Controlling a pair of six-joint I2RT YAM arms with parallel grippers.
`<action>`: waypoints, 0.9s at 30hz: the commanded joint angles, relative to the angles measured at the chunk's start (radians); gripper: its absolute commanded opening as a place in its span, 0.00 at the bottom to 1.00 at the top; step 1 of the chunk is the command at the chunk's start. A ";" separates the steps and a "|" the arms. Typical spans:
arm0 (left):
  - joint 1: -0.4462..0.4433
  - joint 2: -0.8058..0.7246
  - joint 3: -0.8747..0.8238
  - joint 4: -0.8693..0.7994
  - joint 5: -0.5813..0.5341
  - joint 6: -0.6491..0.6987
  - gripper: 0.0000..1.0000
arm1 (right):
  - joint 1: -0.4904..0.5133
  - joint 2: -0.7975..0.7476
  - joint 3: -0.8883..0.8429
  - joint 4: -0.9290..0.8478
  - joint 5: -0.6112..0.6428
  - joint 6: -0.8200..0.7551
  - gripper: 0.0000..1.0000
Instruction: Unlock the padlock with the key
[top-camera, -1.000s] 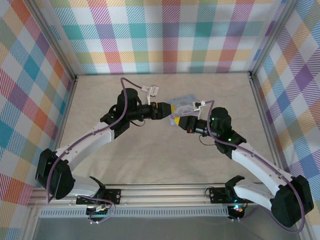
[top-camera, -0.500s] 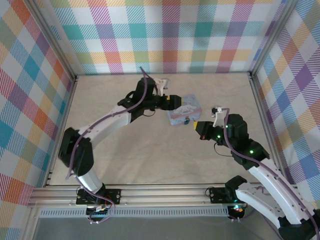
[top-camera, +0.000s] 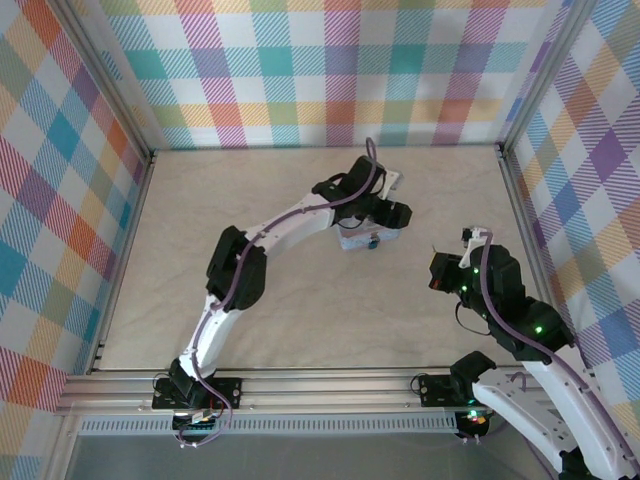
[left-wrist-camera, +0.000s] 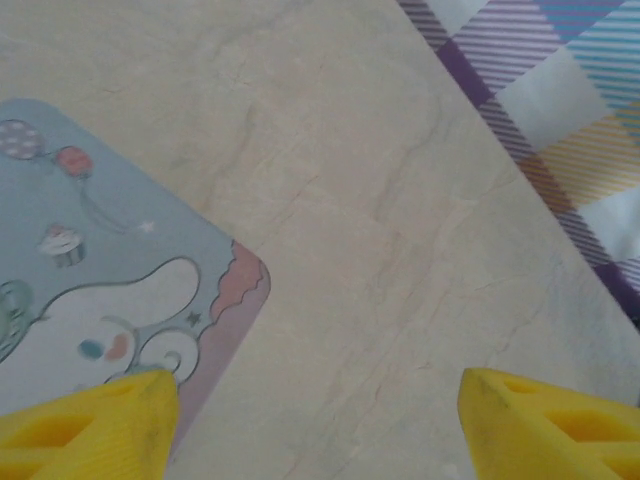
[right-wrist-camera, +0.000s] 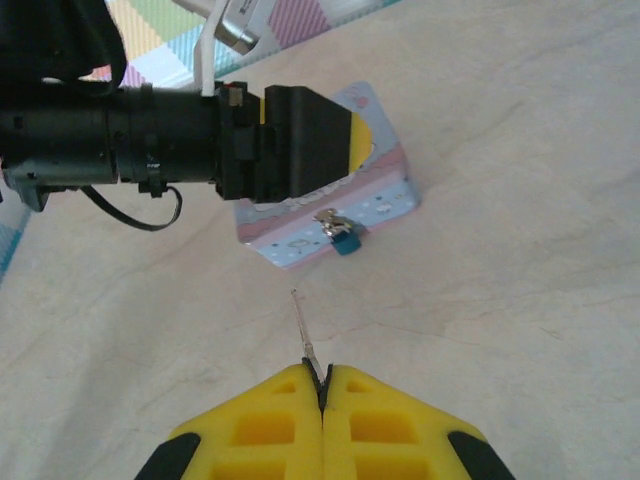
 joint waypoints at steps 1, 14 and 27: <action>-0.021 0.085 0.156 -0.140 -0.065 0.068 0.74 | -0.006 -0.016 0.023 -0.060 0.044 0.020 0.00; -0.038 0.195 0.260 -0.248 -0.044 0.097 0.71 | -0.006 0.000 0.029 -0.063 0.028 0.009 0.00; -0.053 -0.108 -0.258 -0.062 -0.018 0.109 0.69 | -0.006 0.037 0.029 -0.036 0.003 0.002 0.00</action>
